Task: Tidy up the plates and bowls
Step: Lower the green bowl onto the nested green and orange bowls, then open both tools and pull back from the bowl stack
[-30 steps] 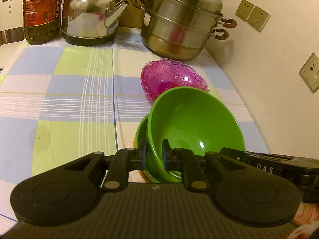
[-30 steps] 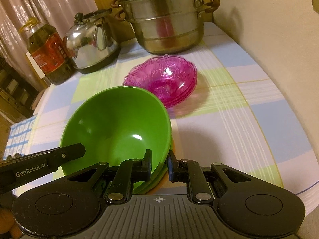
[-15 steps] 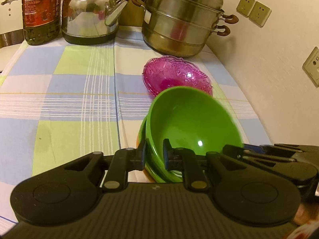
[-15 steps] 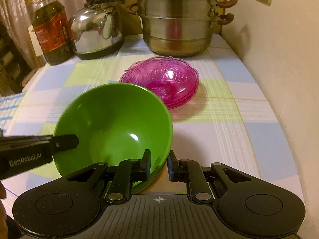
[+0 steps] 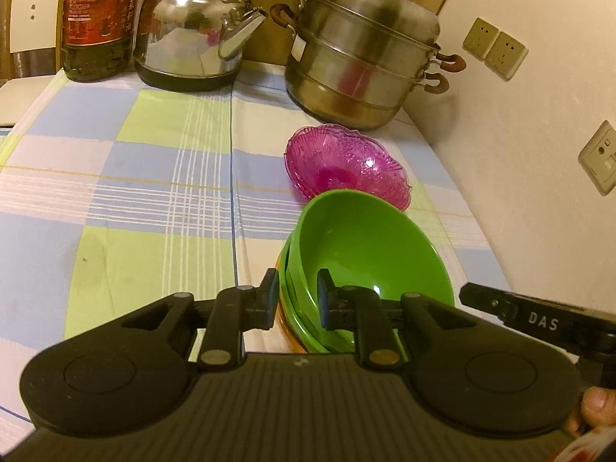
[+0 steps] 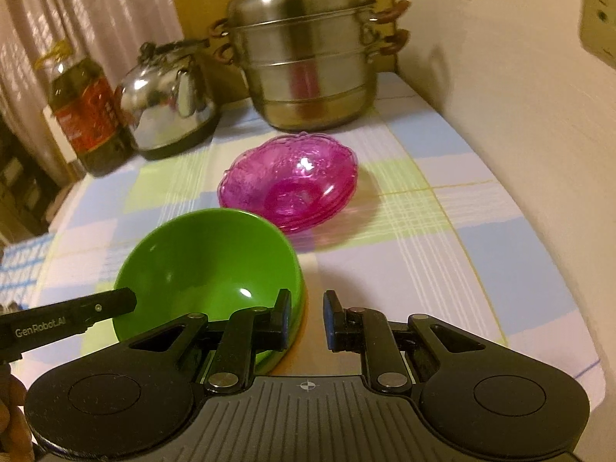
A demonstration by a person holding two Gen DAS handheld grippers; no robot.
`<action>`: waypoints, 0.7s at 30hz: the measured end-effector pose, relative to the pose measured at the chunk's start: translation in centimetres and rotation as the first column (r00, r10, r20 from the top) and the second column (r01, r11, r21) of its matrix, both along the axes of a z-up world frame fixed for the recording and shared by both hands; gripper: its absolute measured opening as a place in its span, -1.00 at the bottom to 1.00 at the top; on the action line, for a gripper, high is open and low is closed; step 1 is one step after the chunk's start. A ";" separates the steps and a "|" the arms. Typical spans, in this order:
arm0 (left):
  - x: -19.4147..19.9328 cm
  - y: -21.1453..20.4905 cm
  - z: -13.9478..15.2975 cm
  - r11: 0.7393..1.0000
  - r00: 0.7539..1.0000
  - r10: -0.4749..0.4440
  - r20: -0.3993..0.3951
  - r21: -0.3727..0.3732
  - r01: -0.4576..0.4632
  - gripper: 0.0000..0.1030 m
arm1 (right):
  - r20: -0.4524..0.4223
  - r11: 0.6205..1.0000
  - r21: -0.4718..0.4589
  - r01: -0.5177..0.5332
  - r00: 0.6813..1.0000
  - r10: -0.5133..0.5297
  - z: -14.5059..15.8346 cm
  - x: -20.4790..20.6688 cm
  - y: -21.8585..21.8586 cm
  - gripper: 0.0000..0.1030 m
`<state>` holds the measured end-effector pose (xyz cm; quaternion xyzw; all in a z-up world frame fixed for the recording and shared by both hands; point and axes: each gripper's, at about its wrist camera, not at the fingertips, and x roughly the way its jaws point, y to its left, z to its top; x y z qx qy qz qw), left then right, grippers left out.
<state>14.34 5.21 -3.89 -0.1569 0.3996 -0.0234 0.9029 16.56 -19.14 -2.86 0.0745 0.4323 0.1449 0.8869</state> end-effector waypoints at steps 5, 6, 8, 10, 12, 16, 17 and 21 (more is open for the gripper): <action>0.1 0.3 -0.3 1.000 1.000 0.012 -0.018 -0.019 -0.012 -0.62 | -0.021 0.999 0.024 0.036 0.999 -0.036 0.0 -1.3 -1.5 -0.66; 0.1 0.4 -0.4 1.000 1.000 0.014 -0.021 -0.020 -0.014 -0.60 | -0.021 0.999 0.027 0.043 0.999 -0.042 0.1 -1.6 -1.8 -0.66; -0.1 0.5 -0.4 0.999 1.000 0.020 -0.023 -0.030 -0.021 -0.61 | -0.025 0.998 0.033 0.054 0.998 -0.053 0.1 -2.2 -2.3 -0.65; -0.7 0.4 -0.2 0.999 1.000 0.023 -0.016 -0.025 -0.023 -0.61 | -0.029 0.997 0.042 0.061 0.998 -0.060 0.3 -2.9 -2.7 -0.65; -1.4 0.3 0.2 0.999 1.000 0.027 -0.006 -0.027 -0.027 -0.61 | -0.028 0.997 0.045 0.064 0.998 -0.062 0.5 -3.5 -3.0 -0.65; -3.1 0.1 0.8 0.999 0.999 0.036 0.010 -0.031 -0.035 -0.60 | -0.034 0.997 0.048 0.055 0.998 -0.054 0.9 -4.8 -3.1 -0.62; -3.7 0.0 1.0 0.999 0.999 0.034 0.011 -0.028 -0.034 -0.55 | -0.034 0.998 0.046 0.052 0.998 -0.051 1.0 -5.2 -3.1 -0.57; -6.0 -0.9 1.3 1.000 1.000 0.028 0.007 -0.012 -0.028 -0.36 | -0.035 0.998 0.050 0.042 0.999 -0.040 1.3 -6.8 -3.0 -0.04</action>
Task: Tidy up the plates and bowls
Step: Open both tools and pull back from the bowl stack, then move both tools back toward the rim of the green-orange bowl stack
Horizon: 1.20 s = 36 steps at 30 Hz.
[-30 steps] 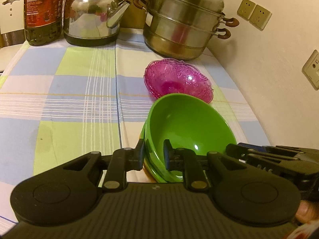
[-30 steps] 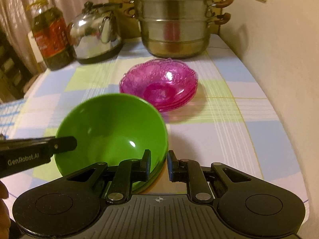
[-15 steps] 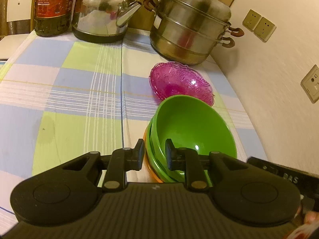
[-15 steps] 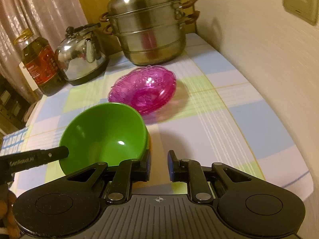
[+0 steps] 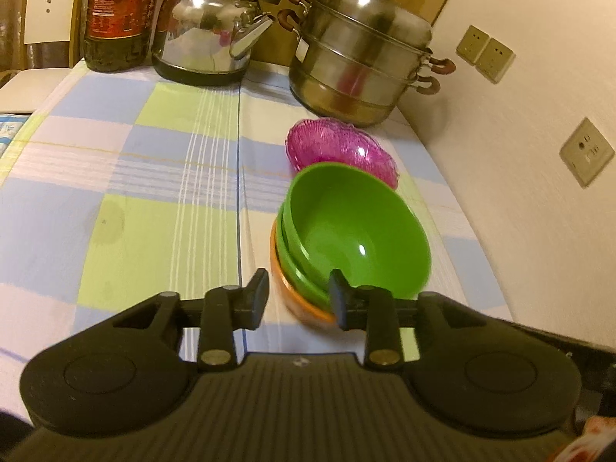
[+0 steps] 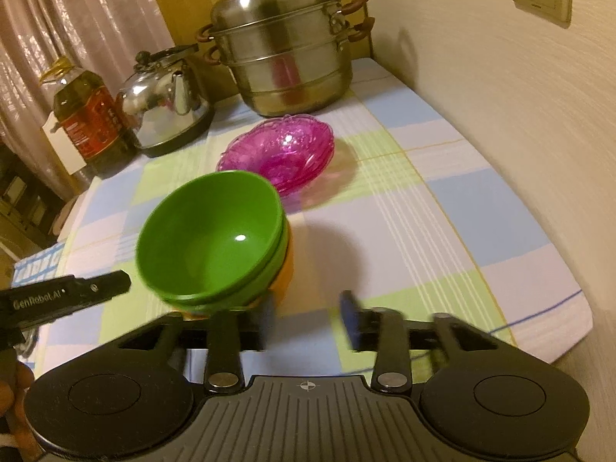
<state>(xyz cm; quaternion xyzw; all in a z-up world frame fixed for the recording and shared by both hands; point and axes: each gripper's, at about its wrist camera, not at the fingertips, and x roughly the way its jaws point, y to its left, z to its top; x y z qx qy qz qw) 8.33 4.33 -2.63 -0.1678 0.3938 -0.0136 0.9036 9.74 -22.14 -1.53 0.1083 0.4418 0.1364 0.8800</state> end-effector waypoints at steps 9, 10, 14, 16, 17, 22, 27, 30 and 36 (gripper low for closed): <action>-4.3 -1.6 -0.4 0.995 0.999 -0.005 -0.044 0.102 0.010 0.13 | -0.013 0.999 -0.009 -0.031 0.999 0.031 0.5 -3.3 -0.1 0.04; -4.7 -1.7 -0.4 0.993 0.999 -0.008 -0.048 0.114 0.014 0.13 | -0.015 0.999 -0.013 -0.035 0.999 0.035 0.5 -3.6 -0.1 0.04; -6.1 -2.0 -0.1 0.990 0.999 -0.010 -0.050 0.143 0.017 0.14 | -0.024 0.998 -0.031 -0.053 0.998 0.052 0.3 -4.6 0.1 0.04; -6.4 -2.2 0.0 0.987 0.999 -0.013 -0.047 0.157 0.020 0.14 | -0.028 0.998 -0.034 -0.061 0.998 0.060 0.3 -5.0 0.1 0.04; -6.6 -2.3 0.1 0.986 0.999 -0.014 -0.043 0.164 0.021 0.14 | -0.030 0.997 -0.034 -0.064 0.998 0.063 0.2 -5.1 0.2 0.04; -7.0 -2.6 0.3 0.982 0.999 -0.016 -0.030 0.187 0.021 0.14 | -0.028 0.997 -0.038 -0.072 0.997 0.071 0.4 -5.6 0.2 0.04; -6.9 -2.7 0.5 0.982 0.999 -0.017 -0.028 0.189 0.022 0.14 | -0.026 0.997 -0.038 -0.068 0.997 0.067 0.5 -5.7 0.1 0.04; -6.9 -2.7 0.5 0.982 0.999 -0.015 -0.030 0.188 0.021 0.14 | -0.027 0.997 -0.038 -0.067 0.997 0.066 0.5 -5.7 0.1 0.04; -6.8 -2.2 0.6 0.991 0.999 -0.018 -0.036 0.133 0.023 0.14 | -0.030 0.997 -0.039 -0.068 0.997 0.067 0.5 -5.6 0.1 0.04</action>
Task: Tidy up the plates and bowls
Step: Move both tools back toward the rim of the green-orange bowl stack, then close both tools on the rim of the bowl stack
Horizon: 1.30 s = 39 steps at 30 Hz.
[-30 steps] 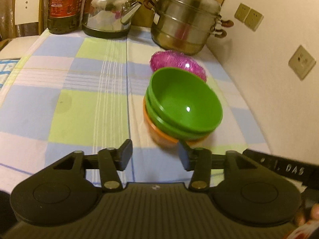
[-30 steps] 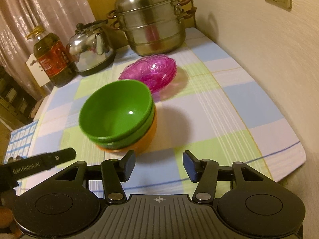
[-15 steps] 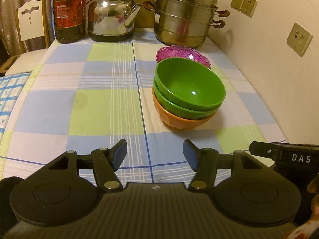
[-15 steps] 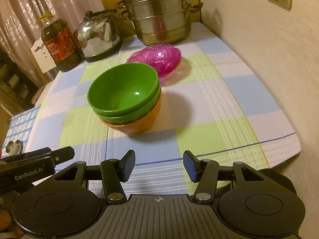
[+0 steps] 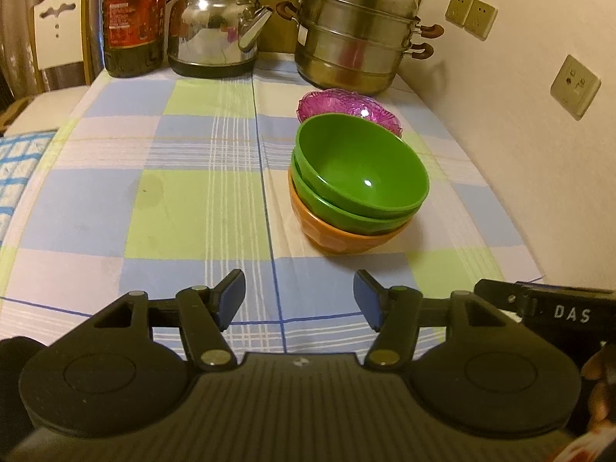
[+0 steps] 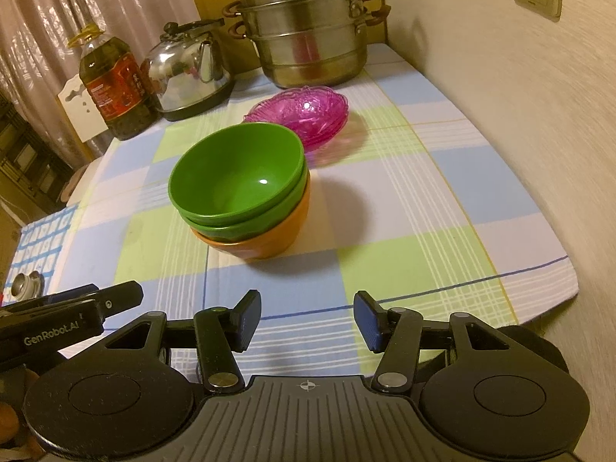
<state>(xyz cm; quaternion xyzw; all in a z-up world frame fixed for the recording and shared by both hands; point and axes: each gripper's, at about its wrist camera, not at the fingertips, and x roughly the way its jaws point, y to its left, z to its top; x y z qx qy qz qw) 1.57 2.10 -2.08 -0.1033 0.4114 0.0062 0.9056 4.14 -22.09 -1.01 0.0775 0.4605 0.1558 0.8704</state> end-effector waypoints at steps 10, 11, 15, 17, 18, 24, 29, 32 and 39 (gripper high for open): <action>0.4 0.6 0.1 0.996 1.000 -0.009 0.006 -0.086 0.009 0.14 | -0.007 1.000 0.000 0.005 1.000 -0.005 -0.1 0.3 0.0 0.04; 0.4 0.7 0.1 0.996 1.000 -0.011 0.004 -0.091 0.011 0.14 | -0.008 1.000 0.001 0.006 1.000 -0.006 -0.1 0.4 0.0 0.04; 0.8 0.8 0.1 0.995 1.000 -0.014 0.009 -0.100 0.014 0.14 | -0.012 1.000 0.002 0.009 1.000 -0.009 -0.2 0.6 0.0 0.04; 1.1 0.9 0.3 0.995 1.000 -0.011 0.014 -0.098 0.013 0.14 | -0.014 1.000 0.002 0.010 1.000 -0.010 -0.3 0.7 -0.1 0.04; 1.3 1.0 0.4 0.995 1.000 -0.010 0.014 -0.098 0.011 0.14 | -0.014 1.000 0.004 0.012 1.000 -0.012 -0.3 0.8 -0.1 0.04; 3.0 2.0 0.8 0.994 1.000 0.014 0.016 -0.105 -0.013 0.14 | -0.012 1.000 0.017 0.026 1.000 -0.026 0.0 2.0 -0.4 0.04; 5.0 2.8 1.0 0.991 0.999 0.030 0.017 -0.132 -0.027 0.14 | -0.021 0.997 0.056 0.049 0.999 -0.048 0.4 3.8 -0.8 0.04; 6.5 3.4 0.9 0.987 0.999 0.046 0.017 -0.155 -0.043 0.13 | -0.015 0.996 0.068 0.060 0.998 -0.059 0.9 4.9 -0.7 0.04; 10.1 4.5 -0.2 0.978 0.997 0.078 -0.015 -0.191 -0.080 0.12 | -0.022 0.993 0.097 0.071 0.997 -0.069 1.0 7.9 -0.1 0.04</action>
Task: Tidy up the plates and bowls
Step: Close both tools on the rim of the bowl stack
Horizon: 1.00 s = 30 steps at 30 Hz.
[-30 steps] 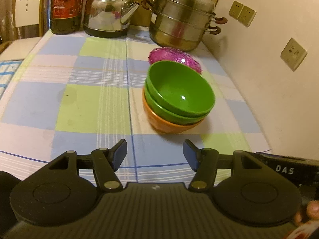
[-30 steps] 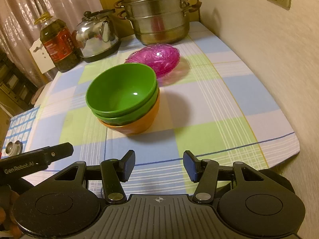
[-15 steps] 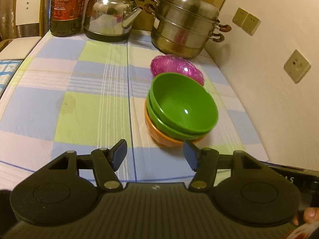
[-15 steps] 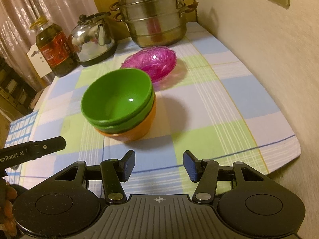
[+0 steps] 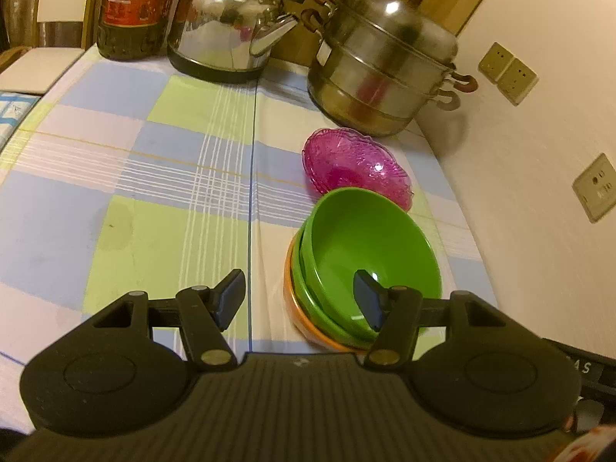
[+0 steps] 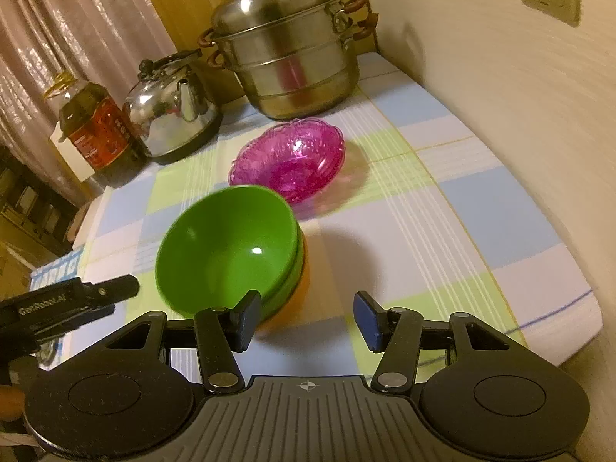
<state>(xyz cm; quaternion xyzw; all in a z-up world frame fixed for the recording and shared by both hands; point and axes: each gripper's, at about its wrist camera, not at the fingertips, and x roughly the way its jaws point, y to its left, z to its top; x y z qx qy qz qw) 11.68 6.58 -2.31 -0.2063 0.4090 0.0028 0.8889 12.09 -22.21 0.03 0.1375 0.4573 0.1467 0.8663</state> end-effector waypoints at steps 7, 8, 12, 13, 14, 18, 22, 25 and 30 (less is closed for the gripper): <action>2.8 0.1 -1.7 0.999 0.999 0.002 -0.041 -0.039 -0.003 0.09 | -0.034 0.999 0.037 0.000 0.999 0.001 -1.1 3.1 0.8 0.04; 3.3 0.1 -2.0 0.999 0.999 0.000 -0.049 -0.051 -0.002 0.08 | -0.049 0.999 0.047 0.001 0.999 0.001 -1.5 3.6 0.9 0.04; 4.5 -0.1 -3.2 0.998 0.996 -0.007 -0.089 -0.062 0.002 0.03 | -0.095 0.998 0.067 0.010 0.995 -0.003 -2.8 5.2 1.2 0.04; 4.8 -0.2 -3.5 0.998 0.995 -0.011 -0.098 -0.064 0.005 0.01 | -0.100 0.998 0.068 0.008 0.995 -0.001 -3.0 5.5 1.3 0.04; 5.1 -0.2 -3.8 0.997 0.994 -0.016 -0.108 -0.071 0.009 -0.02 | -0.102 0.997 0.072 0.005 0.995 0.003 -3.3 5.7 1.4 0.04; 5.7 -0.2 -4.8 0.996 0.991 -0.033 -0.133 -0.088 0.021 -0.08 | -0.144 0.994 0.106 0.015 0.990 0.000 -4.5 6.7 1.7 0.04; 6.1 -0.1 -5.4 0.996 0.988 -0.043 -0.147 -0.090 0.030 -0.11 | -0.181 0.992 0.122 0.022 0.983 0.000 -5.6 7.4 1.8 0.04; 6.4 -0.2 -5.9 0.995 0.986 -0.048 -0.161 -0.099 0.032 -0.13 | -0.203 0.991 0.130 0.023 0.979 0.004 -6.3 7.7 2.0 0.04; 6.9 -0.4 -6.3 0.993 0.982 -0.065 -0.177 -0.109 0.046 -0.17 | -0.233 0.991 0.132 0.025 0.973 0.006 -7.3 8.0 2.5 0.04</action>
